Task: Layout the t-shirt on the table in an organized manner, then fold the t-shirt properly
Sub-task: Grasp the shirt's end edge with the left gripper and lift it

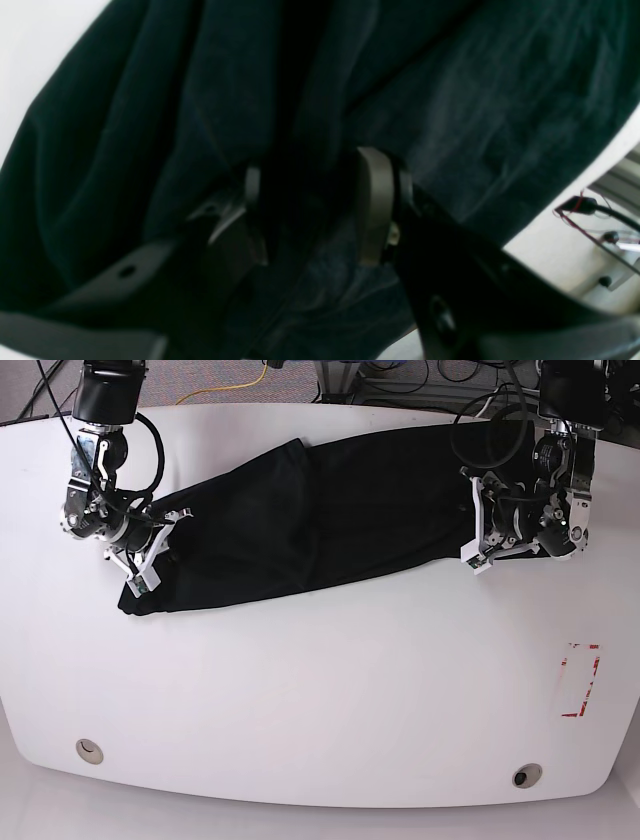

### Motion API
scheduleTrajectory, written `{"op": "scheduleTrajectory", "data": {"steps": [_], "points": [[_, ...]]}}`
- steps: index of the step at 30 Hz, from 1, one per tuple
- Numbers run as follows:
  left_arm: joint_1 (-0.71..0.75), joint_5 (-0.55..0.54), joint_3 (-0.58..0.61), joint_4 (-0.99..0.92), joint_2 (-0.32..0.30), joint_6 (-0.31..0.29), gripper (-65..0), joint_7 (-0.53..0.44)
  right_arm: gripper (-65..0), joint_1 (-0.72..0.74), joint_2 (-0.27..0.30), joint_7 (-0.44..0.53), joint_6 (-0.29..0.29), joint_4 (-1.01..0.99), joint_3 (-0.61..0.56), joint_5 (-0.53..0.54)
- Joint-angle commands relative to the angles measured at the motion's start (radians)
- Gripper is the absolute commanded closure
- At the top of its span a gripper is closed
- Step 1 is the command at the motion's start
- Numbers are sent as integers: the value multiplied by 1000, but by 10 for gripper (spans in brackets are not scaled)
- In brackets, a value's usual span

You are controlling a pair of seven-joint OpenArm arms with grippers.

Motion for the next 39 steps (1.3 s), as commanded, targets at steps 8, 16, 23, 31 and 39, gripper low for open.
{"op": "scheduleTrajectory", "data": {"steps": [8,16,23,31,39], "points": [[-14,-4,2,19,-8,0,-125,-2,-32,-6,7,-75,-5,-8,-2,-52],[-14,-4,-1,19,-8,0,-38,-2,-32,-6,7,-75,-5,-8,-2,-52],[-14,-4,-1,20,-8,0,-35,-2,-32,-6,7,-75,-5,-8,-4,-52],[-8,-6,-35,85,-8,-5,0,-2,-32,-6,7,-75,-5,-8,-4,-52],[24,-6,-37,148,-10,-83,0,-2,-32,-6,7,-75,-5,-8,-4,-52]]}}
